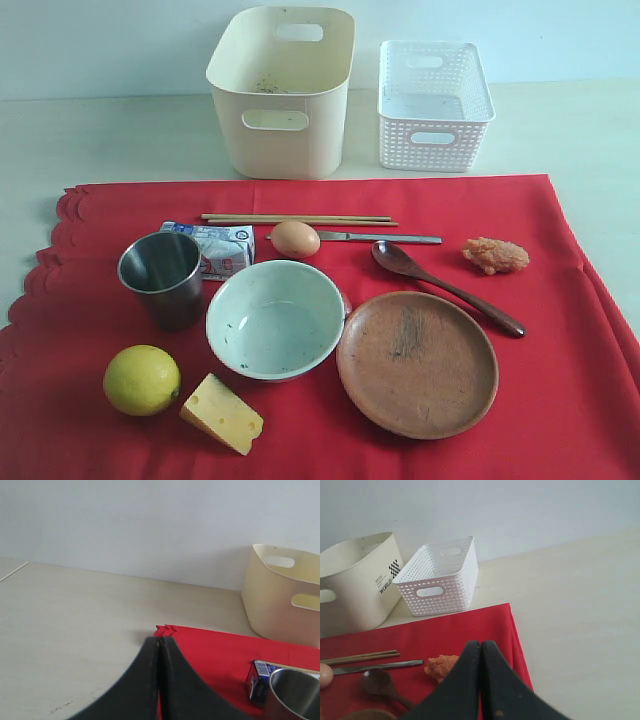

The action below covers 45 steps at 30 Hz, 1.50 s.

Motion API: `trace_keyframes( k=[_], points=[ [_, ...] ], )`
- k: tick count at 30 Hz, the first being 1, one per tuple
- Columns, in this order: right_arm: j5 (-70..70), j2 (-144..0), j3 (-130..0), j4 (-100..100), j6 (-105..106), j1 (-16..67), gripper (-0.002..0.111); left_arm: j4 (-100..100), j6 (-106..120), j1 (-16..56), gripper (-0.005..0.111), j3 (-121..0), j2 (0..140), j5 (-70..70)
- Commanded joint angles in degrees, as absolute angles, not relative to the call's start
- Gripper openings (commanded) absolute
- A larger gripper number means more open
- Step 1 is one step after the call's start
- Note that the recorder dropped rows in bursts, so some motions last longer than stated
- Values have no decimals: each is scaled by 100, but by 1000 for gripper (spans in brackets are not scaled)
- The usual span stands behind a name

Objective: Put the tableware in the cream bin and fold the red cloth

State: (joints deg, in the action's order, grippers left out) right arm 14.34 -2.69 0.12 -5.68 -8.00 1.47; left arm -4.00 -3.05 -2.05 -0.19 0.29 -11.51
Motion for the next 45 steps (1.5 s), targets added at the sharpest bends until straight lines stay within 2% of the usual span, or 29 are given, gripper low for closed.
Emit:
trace_keyframes(
  k=[1, 14, 16, 21, 28, 34, 45],
  points=[
    [1365, -236, 0, -536, -762, 161, 0, -420, -273, -215, 0, 0, 0, -1138],
    [1015, -236, 0, -559, -762, 161, 0, -420, -273, -215, 0, 0, 0, -1138],
    [783, -236, 0, -559, -773, 161, 0, -420, -273, -215, 0, 0, 0, -1138],
    [-863, -236, 0, -1160, -1287, 161, 0, -420, -273, -215, 0, 0, 0, -1138],
    [-1557, -236, 0, -1569, -2175, 161, 0, -420, -273, -215, 0, 0, 0, -1138],
    [-1046, -724, -732, -1559, -2204, 161, 0, -420, -273, -215, 0, 0, 0, -1138],
    [974, -3174, -2343, -1150, -1576, 161, 0, -420, -273, -215, 0, 0, 0, -1138]
  ],
)
